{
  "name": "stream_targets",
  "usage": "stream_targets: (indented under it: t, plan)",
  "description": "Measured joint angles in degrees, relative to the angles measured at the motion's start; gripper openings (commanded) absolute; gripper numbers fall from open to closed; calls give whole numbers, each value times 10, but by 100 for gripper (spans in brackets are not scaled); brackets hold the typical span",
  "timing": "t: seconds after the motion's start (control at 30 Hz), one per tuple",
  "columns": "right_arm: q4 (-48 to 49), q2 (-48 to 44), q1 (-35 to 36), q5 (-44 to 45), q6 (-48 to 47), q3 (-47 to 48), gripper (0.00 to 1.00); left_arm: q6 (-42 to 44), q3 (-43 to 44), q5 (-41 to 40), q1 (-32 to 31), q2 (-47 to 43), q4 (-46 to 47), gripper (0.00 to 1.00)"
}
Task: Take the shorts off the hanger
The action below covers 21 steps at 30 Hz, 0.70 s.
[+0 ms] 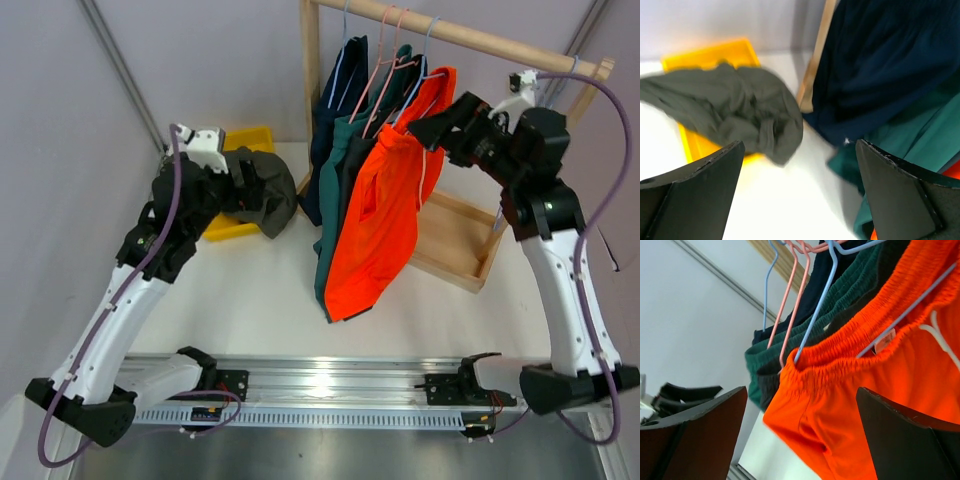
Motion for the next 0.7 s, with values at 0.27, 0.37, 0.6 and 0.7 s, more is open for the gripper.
stream_targets:
  t: [0.27,0.37,0.6,0.7]
  plan:
    - [26,143,16,35,-7,93,99,-5,-69,13,-2,-43,-10,100]
    - [28,160,21,50,-11,112,98,-5,-75,16,-2,-71,-6,99]
    - [70,171,28,78,-12,122,81,-4,-89,22,-2,-91,-2,99]
    - [90,181,44,95,-12,122,76,-4,-89,22,-2,-88,-2,99]
